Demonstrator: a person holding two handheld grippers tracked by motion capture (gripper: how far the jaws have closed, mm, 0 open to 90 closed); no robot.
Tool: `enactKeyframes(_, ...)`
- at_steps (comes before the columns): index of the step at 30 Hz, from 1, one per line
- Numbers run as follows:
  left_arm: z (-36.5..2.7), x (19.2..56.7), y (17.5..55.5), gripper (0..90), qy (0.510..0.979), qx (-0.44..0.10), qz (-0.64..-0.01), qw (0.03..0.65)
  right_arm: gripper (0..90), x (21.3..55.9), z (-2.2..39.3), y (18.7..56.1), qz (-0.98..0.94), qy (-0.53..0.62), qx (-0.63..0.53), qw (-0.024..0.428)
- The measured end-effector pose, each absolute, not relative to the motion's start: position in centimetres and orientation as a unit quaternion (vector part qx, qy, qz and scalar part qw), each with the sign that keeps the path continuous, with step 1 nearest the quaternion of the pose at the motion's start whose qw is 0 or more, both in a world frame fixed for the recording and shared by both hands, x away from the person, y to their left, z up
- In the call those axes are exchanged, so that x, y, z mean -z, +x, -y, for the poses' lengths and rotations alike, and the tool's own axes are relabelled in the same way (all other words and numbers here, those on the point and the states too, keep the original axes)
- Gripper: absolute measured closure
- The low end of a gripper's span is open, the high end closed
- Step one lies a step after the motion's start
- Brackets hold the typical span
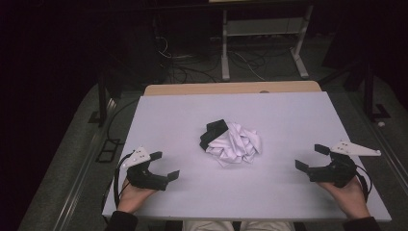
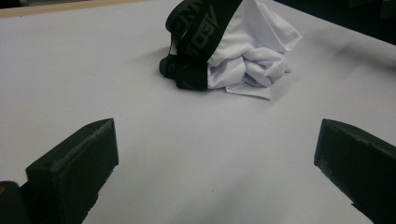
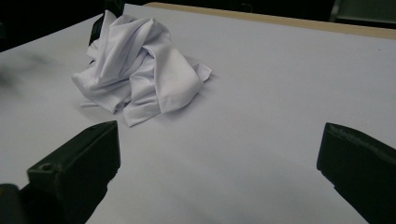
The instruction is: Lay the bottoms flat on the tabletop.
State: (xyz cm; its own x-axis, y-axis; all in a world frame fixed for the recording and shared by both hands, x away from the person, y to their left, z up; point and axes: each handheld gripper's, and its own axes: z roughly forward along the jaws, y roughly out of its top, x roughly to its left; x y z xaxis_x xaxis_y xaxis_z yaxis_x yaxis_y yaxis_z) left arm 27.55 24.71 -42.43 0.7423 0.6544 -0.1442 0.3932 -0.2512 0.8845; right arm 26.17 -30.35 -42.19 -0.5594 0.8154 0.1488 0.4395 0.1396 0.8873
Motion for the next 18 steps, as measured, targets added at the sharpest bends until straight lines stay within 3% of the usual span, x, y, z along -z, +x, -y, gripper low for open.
enactKeyframes(18,-24.53,42.18,27.46,0.0,0.782,-0.127,-0.329,0.514,0.0,42.14,30.16,26.15,-0.735,0.427,-0.493,0.187)
